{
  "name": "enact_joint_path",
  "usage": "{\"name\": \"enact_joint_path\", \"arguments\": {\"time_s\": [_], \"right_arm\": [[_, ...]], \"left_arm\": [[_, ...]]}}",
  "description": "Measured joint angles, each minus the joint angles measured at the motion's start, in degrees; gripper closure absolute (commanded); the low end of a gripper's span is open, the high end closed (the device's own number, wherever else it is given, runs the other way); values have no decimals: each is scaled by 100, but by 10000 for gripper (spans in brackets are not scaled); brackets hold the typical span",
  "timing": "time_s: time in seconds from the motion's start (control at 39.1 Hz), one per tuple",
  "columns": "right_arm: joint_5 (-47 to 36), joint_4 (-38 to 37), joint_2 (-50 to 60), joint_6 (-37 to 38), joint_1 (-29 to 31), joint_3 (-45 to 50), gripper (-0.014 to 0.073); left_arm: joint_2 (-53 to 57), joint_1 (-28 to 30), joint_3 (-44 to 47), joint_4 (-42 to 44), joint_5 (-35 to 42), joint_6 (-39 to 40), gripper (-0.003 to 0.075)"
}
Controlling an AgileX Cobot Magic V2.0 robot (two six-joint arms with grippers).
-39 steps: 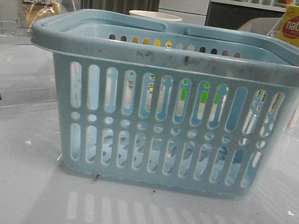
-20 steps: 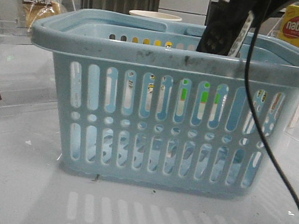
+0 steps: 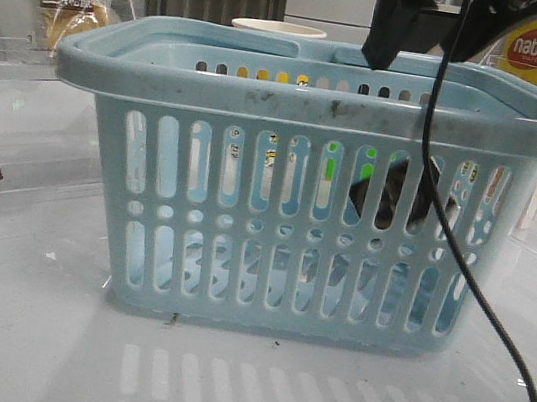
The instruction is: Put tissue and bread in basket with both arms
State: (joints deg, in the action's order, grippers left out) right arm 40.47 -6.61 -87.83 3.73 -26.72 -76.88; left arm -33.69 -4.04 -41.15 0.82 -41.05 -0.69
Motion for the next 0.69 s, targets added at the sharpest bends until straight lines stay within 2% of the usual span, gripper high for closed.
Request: {"name": "enact_joint_path", "arguments": {"time_s": [0.18, 0.69], "right_arm": [[0, 0, 815, 0, 0, 358, 43], [86, 0, 4374, 0, 0, 2710, 43]], "left_arm": [[0, 0, 0, 0, 0, 0, 342], [0, 0, 0, 0, 0, 0, 342]]}}
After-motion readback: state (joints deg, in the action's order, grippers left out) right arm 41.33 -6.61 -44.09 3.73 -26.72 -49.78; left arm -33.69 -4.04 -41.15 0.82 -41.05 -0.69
